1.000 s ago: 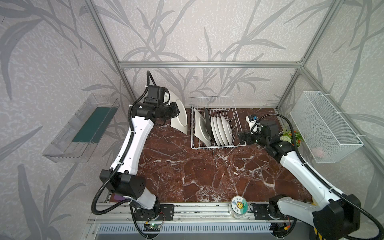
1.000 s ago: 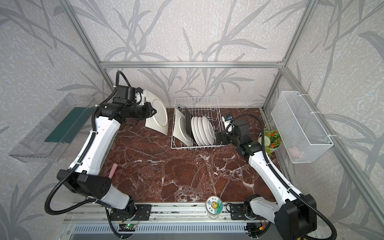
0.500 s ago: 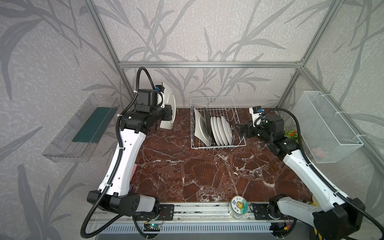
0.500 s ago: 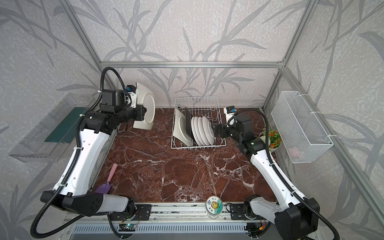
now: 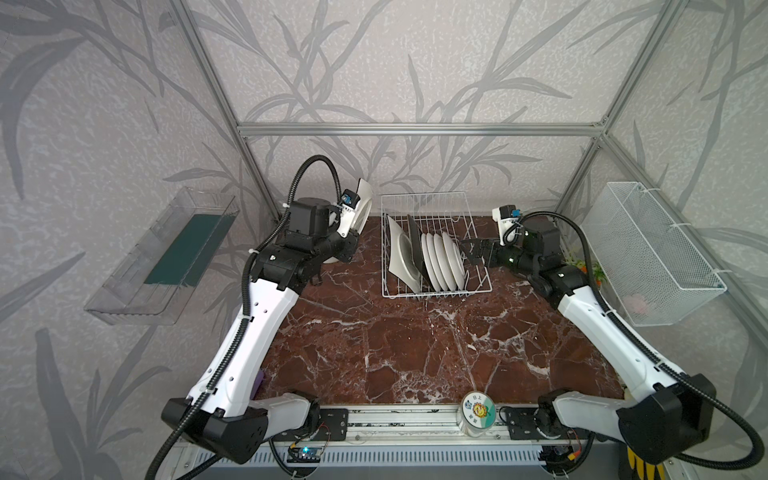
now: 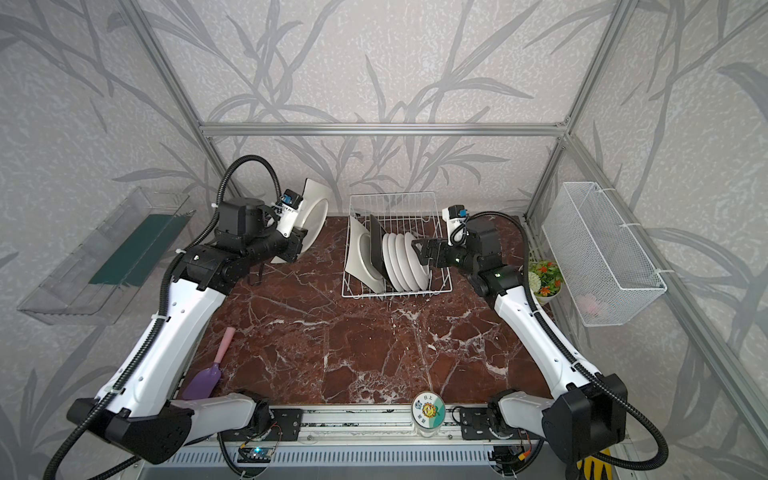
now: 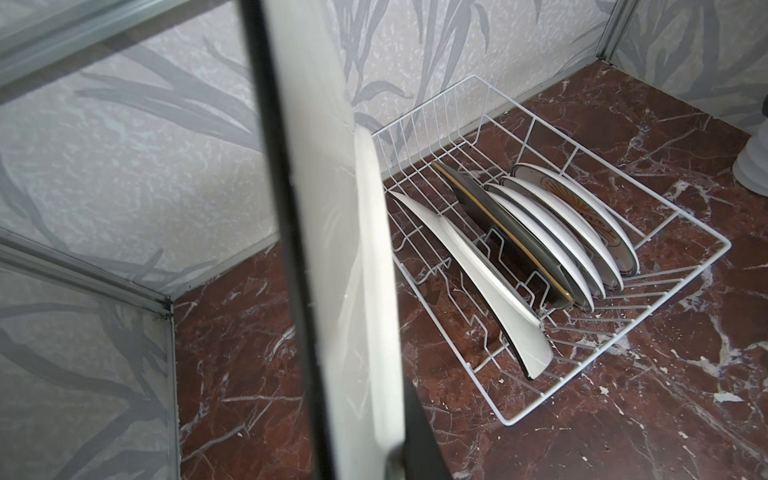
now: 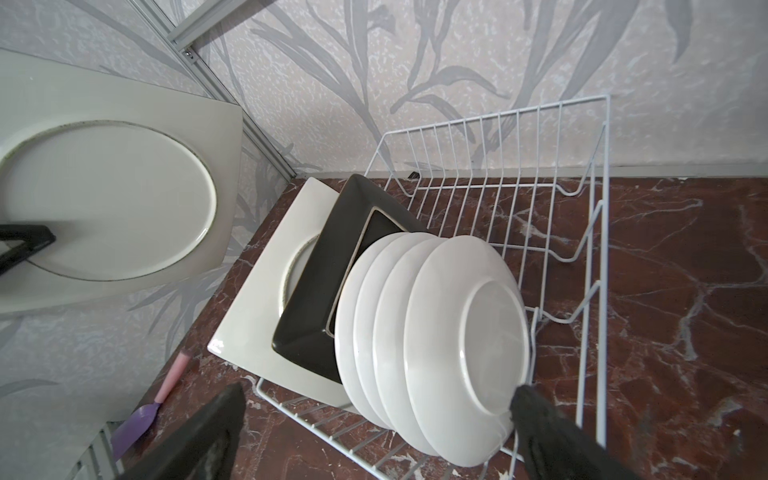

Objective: Unload the plates from the dish rack

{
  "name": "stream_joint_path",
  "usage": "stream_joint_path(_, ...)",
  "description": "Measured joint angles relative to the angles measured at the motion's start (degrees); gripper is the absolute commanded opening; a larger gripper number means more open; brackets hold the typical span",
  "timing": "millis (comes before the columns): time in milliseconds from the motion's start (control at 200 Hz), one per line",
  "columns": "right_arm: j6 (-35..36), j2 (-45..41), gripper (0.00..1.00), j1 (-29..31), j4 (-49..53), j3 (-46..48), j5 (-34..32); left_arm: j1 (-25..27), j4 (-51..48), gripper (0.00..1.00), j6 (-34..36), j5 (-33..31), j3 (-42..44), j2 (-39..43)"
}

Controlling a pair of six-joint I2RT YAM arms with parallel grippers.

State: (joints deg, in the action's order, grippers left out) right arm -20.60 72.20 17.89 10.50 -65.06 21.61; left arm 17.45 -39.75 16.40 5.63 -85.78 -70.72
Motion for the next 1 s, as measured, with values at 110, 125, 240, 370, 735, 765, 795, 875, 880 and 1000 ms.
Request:
stream_joint_path(110, -2.69, 1.09, 0.99, 0.0, -0.07, -2.89, 2.14, 1.07, 3.21, 0.0, 4.52, -0.72, 2.99, 2.34)
stream_joint_path(125, -2.99, 1.22, 0.99, 0.0, -0.07, -3.28, 2.49, 1.25, 3.58, 0.0, 5.11, -0.85, 3.28, 2.54)
stream_joint_path(240, -6.51, 2.25, 0.99, 0.0, -0.52, -5.84, 4.24, 2.58, 6.54, 0.0, 9.6, -1.29, 5.05, 3.37)
stream_joint_path(370, -10.56, 4.2, 0.99, 0.0, -0.94, -8.87, 6.21, 4.52, 10.64, 0.0, 15.34, -1.49, 8.17, 4.11)
stream_joint_path(735, -24.26, 11.72, 1.0, 0.02, -1.25, -17.77, 12.22, 10.73, 18.27, 0.0, 29.55, -3.04, 15.89, 4.68)
stream_joint_path(765, -25.29, 12.39, 0.99, 0.07, -1.22, -18.32, 12.59, 11.28, 18.93, 0.0, 30.77, -3.37, 16.5, 4.68)
stream_joint_path(795, -26.27, 13.14, 1.0, 0.2, -1.22, -18.82, 12.9, 11.85, 19.82, 0.0, 32.15, -3.8, 17.22, 4.68)
stream_joint_path(875, -27.87, 14.73, 1.0, 0.81, -0.94, -20.0, 13.07, 13.27, 22.51, 0.0, 35.82, -4.79, 19.15, 4.68)
stream_joint_path(880, -27.91, 14.8, 1.0, 0.85, -0.9, -20.06, 13.05, 13.33, 22.67, 0.0, 36.0, -4.79, 19.23, 4.68)
stream_joint_path(1000, -30.05, 16.24, 0.93, 2.14, 0.31, -21.73, 13.18, 15.41, 26.82, 0.0, 41.62, -6.88, 21.73, 4.63)
